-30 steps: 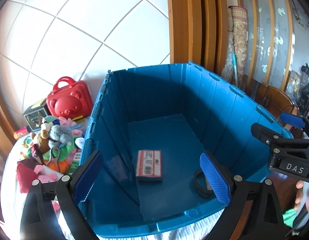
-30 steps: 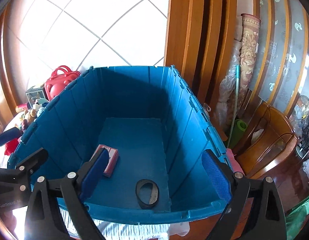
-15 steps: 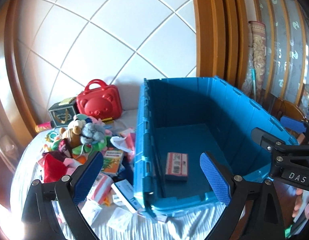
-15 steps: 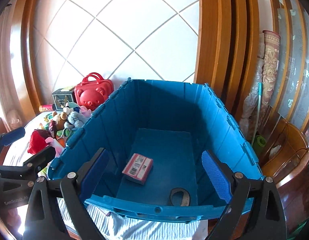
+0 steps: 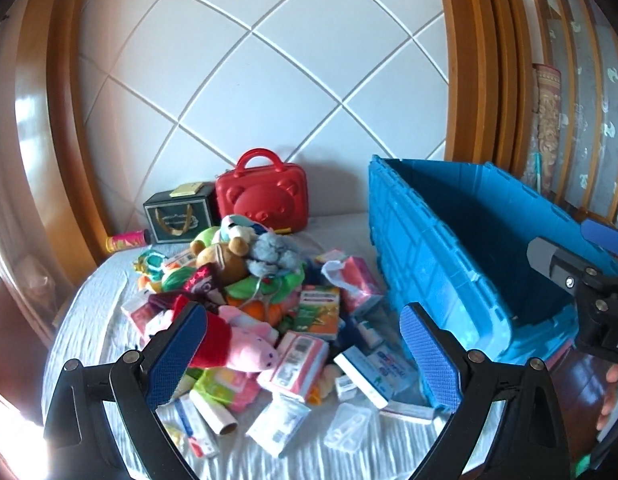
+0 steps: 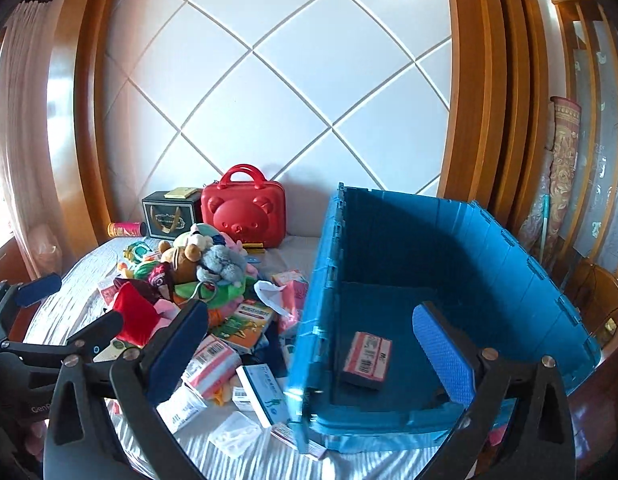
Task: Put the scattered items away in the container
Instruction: 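Withdraw both grippers from the bin back toward the table, then grasp the blue-white ointment box with left gripper while right gripper grasps the white pouch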
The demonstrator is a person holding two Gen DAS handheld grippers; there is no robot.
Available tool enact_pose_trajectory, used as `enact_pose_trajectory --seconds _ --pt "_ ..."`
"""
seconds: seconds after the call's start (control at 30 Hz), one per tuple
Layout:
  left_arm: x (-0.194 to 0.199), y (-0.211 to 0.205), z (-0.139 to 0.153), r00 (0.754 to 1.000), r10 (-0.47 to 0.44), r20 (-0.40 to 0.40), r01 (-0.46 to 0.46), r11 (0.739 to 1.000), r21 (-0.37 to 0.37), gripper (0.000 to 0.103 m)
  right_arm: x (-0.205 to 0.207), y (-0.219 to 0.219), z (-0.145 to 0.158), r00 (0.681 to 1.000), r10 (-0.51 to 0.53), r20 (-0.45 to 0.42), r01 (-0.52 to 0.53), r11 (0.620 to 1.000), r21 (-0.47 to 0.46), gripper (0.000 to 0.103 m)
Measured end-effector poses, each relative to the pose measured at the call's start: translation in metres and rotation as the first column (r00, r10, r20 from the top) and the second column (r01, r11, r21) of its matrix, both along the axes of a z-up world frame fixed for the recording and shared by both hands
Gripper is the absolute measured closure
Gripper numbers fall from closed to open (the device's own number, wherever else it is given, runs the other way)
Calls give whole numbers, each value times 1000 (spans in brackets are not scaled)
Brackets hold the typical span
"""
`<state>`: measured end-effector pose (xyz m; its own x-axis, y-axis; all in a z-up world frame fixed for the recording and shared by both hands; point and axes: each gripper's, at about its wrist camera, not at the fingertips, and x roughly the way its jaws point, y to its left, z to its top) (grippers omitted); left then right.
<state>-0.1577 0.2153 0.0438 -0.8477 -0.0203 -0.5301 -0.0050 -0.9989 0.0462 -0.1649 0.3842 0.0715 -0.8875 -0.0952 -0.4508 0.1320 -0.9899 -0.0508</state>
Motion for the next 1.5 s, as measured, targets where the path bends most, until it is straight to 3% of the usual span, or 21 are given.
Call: enact_pose_trajectory --seconds 0.27,0.47,0.67,0.97,1.03,1.1,1.27,1.5 --pt "4 -113 -22 999 22 48 -22 1000 3 1 17 -101 -30 1000 14 23 -14 1000 -19 0" --pt "-1 -175 -63 987 63 149 -66 998 16 1 3 -140 -81 986 17 166 -13 1000 -24 0" --pt "-10 -215 -125 952 106 286 -125 991 47 1 -22 -153 -150 937 12 349 1 999 -38 0" --pt "-24 -217 -219 859 175 482 -216 976 31 2 -50 -163 -256 824 57 564 9 993 -114 0" --pt "-28 -213 -236 838 190 512 -240 970 34 7 -54 -165 -267 808 59 587 11 993 -116 1" --pt "-32 -209 -251 817 202 541 -259 965 32 20 -57 -166 -277 792 61 608 13 993 -117 11" --pt "-41 -197 -277 790 206 577 -278 960 39 21 -66 -170 -304 749 66 660 19 993 -120 29" --pt "-60 -184 -308 749 179 638 -241 970 11 21 -76 -175 -325 708 28 705 95 986 -134 29"
